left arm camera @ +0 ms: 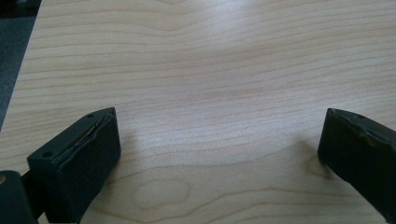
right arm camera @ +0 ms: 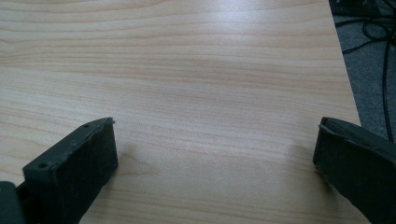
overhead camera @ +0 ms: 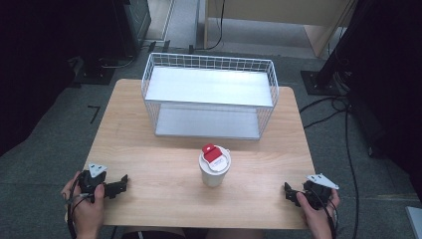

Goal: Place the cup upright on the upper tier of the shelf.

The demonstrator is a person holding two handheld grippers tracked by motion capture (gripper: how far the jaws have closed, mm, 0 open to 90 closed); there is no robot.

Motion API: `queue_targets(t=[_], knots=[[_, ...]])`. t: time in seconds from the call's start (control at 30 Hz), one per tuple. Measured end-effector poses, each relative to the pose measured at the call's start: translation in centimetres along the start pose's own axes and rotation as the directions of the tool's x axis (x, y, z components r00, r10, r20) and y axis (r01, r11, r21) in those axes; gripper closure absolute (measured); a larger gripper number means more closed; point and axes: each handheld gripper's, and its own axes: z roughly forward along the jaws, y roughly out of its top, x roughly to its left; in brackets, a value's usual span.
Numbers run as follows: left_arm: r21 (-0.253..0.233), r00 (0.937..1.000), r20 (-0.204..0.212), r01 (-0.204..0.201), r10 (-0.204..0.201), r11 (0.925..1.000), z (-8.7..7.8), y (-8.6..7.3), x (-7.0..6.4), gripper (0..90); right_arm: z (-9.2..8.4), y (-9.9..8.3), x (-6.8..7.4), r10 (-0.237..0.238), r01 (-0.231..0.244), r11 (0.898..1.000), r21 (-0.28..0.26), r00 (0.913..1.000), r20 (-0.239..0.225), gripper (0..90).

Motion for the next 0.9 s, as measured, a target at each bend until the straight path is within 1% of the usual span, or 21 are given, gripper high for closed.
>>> queue_targets(t=[0.13,0.2,0.3,0.33,0.37,0.4,0.43,0.47,0.53,0.57,0.63,0.83,0.87,0.9], knots=[[0.000,1.0000,0.000,0.001,-0.001,1.0000,0.0,0.0,0.0,0.0,0.0,0.0,0.2,0.004,-0.004,1.000,0.000,1.0000,0.002,0.0],[0.000,1.0000,0.000,0.001,-0.001,1.0000,0.0,0.0,0.0,0.0,-0.2,0.0,0.5,-0.003,0.003,1.000,-0.001,1.0000,-0.007,0.0],[0.000,1.0000,0.000,0.001,-0.001,1.0000,0.0,0.0,0.0,0.0,-0.3,0.2,1.1,0.005,-0.005,1.000,-0.010,0.9996,-0.027,0.0],[0.000,1.0000,0.000,0.001,-0.001,1.0000,0.0,0.0,0.0,0.0,-0.4,0.2,1.4,-0.003,0.002,1.000,-0.015,0.9995,-0.033,0.0],[0.000,1.0000,0.000,0.001,-0.001,1.0000,0.0,0.0,0.0,0.0,-0.4,0.2,1.4,-0.003,0.002,1.000,-0.015,0.9995,-0.033,0.0],[0.000,1.0000,0.000,0.001,-0.001,1.0000,0.0,0.0,0.0,0.0,-0.4,0.5,2.0,-0.017,0.016,1.000,-0.025,0.9988,-0.045,0.0],[0.000,1.0000,0.000,0.001,-0.001,1.0000,0.0,0.0,0.0,0.0,-0.4,0.5,2.0,-0.017,0.016,1.000,-0.025,0.9988,-0.045,0.0],[0.000,1.0000,0.000,0.001,-0.001,1.0000,0.0,0.0,0.0,0.0,-0.6,0.6,2.7,-0.028,0.027,0.999,-0.031,0.9980,-0.056,0.0],[-0.001,1.0000,0.000,0.002,-0.002,1.0000,0.0,0.0,0.0,0.0,-0.6,0.7,2.9,-0.029,0.027,0.999,-0.033,0.9978,-0.059,0.0],[-0.001,1.0000,0.000,0.002,-0.002,1.0000,0.0,0.0,0.0,0.0,-0.7,0.8,3.6,-0.038,0.036,0.999,-0.038,0.9969,-0.070,0.0],[-0.001,1.0000,0.000,0.002,-0.002,1.0000,0.0,0.0,0.0,0.0,-0.7,0.9,3.8,-0.042,0.039,0.998,-0.042,0.9967,-0.070,0.0],[-0.001,1.0000,0.000,0.002,-0.002,1.0000,0.0,0.0,0.0,0.0,-0.9,1.3,5.5,-0.070,0.064,0.996,-0.065,0.9927,-0.098,0.0],[-0.001,1.0000,0.000,0.002,-0.002,1.0000,0.0,0.0,0.0,0.0,-0.9,1.3,5.5,-0.070,0.064,0.996,-0.065,0.9927,-0.098,0.0],[-0.001,1.0000,0.000,0.002,-0.002,1.0000,0.0,0.0,0.0,0.0,-0.9,1.3,5.9,-0.071,0.064,0.996,-0.066,0.9919,-0.106,0.0]])
